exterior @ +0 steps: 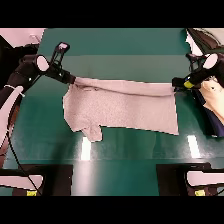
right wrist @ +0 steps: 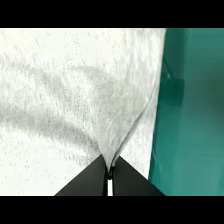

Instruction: Fold the shirts.

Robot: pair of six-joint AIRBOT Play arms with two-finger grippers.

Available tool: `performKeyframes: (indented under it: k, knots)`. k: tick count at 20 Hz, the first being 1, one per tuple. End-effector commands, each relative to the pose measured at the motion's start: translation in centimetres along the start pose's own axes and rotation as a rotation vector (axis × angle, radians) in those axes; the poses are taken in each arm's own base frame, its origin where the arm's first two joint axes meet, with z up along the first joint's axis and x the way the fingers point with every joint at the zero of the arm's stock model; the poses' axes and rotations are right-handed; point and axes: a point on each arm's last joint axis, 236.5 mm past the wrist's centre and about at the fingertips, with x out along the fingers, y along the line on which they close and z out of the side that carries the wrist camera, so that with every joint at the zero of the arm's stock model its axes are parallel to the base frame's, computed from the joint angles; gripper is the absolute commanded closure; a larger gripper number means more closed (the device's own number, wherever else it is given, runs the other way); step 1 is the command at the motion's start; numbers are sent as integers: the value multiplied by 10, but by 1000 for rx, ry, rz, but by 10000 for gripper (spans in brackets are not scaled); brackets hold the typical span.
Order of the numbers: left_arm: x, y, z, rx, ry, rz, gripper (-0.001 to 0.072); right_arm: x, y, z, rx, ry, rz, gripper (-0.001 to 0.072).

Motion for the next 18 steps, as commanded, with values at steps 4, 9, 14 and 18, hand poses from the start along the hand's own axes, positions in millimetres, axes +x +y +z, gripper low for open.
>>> performKeyframes:
  k: [4, 9, 14, 18]
  knots:
    - [5, -11, -48, 10, 170, -49, 687, 17, 4, -27, 21, 50, 1, 695]
    - [-11, -23, -90, -20, 364, -98, 150, -16, -12, -39, 57, 147, 3, 337]
    - [-43, -49, -117, -228, 403, -228, 171, -56, 4, -74, 59, 161, 181, 343]
    - [-62, -77, -175, -388, 400, -258, 179, -61, 20, -96, 98, 112, 303, 343]
